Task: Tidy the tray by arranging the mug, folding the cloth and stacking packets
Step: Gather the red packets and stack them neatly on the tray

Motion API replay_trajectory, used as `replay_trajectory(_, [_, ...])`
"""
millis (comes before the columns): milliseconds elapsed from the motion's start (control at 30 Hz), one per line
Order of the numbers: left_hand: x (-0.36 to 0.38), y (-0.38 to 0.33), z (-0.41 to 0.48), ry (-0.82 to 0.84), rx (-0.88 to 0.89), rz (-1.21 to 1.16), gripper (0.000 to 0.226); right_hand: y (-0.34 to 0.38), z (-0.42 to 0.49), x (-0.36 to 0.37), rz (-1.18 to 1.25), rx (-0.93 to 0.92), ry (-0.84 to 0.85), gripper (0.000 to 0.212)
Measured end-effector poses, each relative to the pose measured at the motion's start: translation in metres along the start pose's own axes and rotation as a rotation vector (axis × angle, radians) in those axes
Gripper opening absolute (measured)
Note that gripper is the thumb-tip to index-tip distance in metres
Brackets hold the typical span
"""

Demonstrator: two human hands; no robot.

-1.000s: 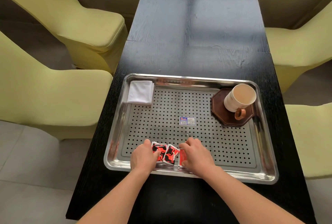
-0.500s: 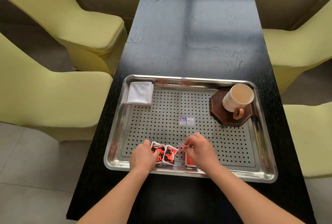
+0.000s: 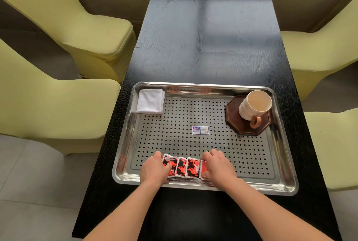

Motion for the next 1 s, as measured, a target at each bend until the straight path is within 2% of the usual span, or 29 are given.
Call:
replay_trajectory(133, [0.0, 0.0, 0.0, 0.004, 0.0, 0.0, 0.028, -0.003, 0.004, -0.003, 0.056, 0.094, 0.011, 0.029])
replay_trajectory(200, [0.0, 0.0, 0.0, 0.007, -0.003, 0.0, 0.027, -0.006, 0.005, -0.01, 0.127, 0.142, -0.048, 0.017])
replay_trajectory(267, [0.0, 0.001, 0.0, 0.004, -0.007, 0.0, 0.026, -0.012, 0.005, -0.018, 0.233, 0.18, -0.164, 0.023])
replay_trajectory(333, [-0.001, 0.0, -0.001, -0.001, -0.004, 0.003, 0.027, -0.014, 0.002, -0.024, 0.261, 0.136, -0.249, 0.03])
replay_trajectory(400, [-0.001, -0.001, -0.001, -0.004, 0.001, 0.01, 0.027, -0.01, -0.005, -0.018, 0.222, 0.047, -0.194, 0.028])
replay_trajectory(467, [-0.001, -0.002, -0.002, -0.006, 0.005, 0.011, 0.028, -0.007, -0.012, -0.008, 0.203, 0.001, -0.06, 0.027])
replay_trajectory(600, [0.001, -0.003, -0.002, -0.02, 0.007, -0.012, 0.032, -0.012, -0.016, -0.006, 0.292, 0.055, 0.094, 0.041])
replay_trajectory(700, [0.004, -0.002, -0.003, -0.035, 0.01, -0.023, 0.034, -0.012, -0.014, -0.009, 0.299, 0.101, 0.091, 0.047])
replay_trajectory(867, [0.007, -0.005, -0.005, -0.034, 0.029, -0.057, 0.034, -0.004, -0.01, -0.004, 0.284, 0.172, 0.004, 0.019])
replay_trajectory(1000, [0.009, -0.007, -0.006, -0.013, 0.042, -0.08, 0.031, 0.004, -0.012, 0.003, 0.378, 0.157, -0.022, 0.017])
Point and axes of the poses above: each hand's wrist, its own z-axis towards the middle knuckle, its own x-axis out of the palm, y = z × x, the point moved 4 cm from there along z, towards the middle knuckle, and after that the axes turned 12 degrees about -y, right-handed, at the moved point
